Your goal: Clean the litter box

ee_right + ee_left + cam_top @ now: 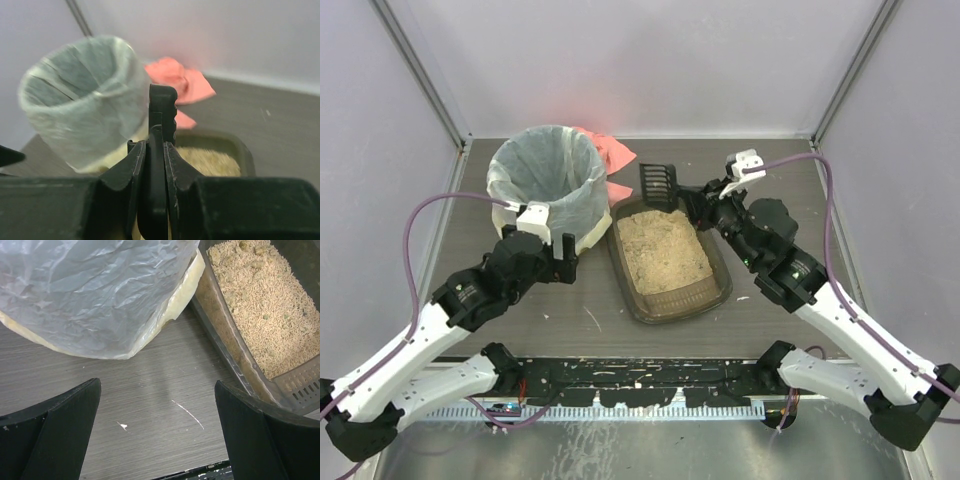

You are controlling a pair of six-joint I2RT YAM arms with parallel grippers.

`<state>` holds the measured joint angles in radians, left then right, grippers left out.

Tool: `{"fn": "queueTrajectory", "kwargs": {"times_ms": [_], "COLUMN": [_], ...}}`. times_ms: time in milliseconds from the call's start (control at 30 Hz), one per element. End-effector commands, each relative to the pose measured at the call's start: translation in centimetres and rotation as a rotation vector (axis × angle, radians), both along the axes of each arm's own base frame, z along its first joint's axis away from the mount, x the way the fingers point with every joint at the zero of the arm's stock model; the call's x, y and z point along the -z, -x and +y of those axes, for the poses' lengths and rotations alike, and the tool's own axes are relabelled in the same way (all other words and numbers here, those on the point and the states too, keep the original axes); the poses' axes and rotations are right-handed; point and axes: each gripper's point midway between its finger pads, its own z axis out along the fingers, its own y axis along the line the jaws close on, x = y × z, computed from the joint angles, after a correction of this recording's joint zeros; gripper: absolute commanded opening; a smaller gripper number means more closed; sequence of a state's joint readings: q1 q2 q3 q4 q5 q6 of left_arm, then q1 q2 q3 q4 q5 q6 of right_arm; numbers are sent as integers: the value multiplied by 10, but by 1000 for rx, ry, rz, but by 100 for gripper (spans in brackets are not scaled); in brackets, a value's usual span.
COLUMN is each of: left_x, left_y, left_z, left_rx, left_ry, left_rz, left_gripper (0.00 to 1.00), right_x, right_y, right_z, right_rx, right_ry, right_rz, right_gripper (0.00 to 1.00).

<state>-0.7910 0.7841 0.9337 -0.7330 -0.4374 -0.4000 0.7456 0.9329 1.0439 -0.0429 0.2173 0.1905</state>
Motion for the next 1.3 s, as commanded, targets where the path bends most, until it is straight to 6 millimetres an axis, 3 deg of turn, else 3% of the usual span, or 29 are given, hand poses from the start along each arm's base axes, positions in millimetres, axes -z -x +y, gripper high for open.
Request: {"fn": "queueTrajectory", "kwargs": {"times_ms": [0, 100, 400, 633, 833, 1267], "left_x": [-25, -22, -21, -18, -17, -32], "left_y": [-12, -16, -22, -22, -19, -5], "left_z": [-13, -14, -5, -6, -5, 31], "left_rx": [26, 13, -48, -44, -44, -148], "left_ry": [40, 28, 0, 5, 18, 66], "left_rz": [-66, -60, -74, -68, -69, -156], "left_gripper": [98, 98, 98, 98, 98, 98], "right_x": [40, 58, 116, 119, 127, 132], "right_y": [-5, -12, -30, -54, -72, -85], "right_z": [-38, -46, -43, -42, -25, 0], "right_rx": [132, 168, 197, 259, 287, 378], "right_ry": [12, 67, 344, 438, 578, 869], "right_rz": [154, 238, 471, 482, 466, 359], "right_gripper": [1, 1, 1, 1, 1, 1]}}
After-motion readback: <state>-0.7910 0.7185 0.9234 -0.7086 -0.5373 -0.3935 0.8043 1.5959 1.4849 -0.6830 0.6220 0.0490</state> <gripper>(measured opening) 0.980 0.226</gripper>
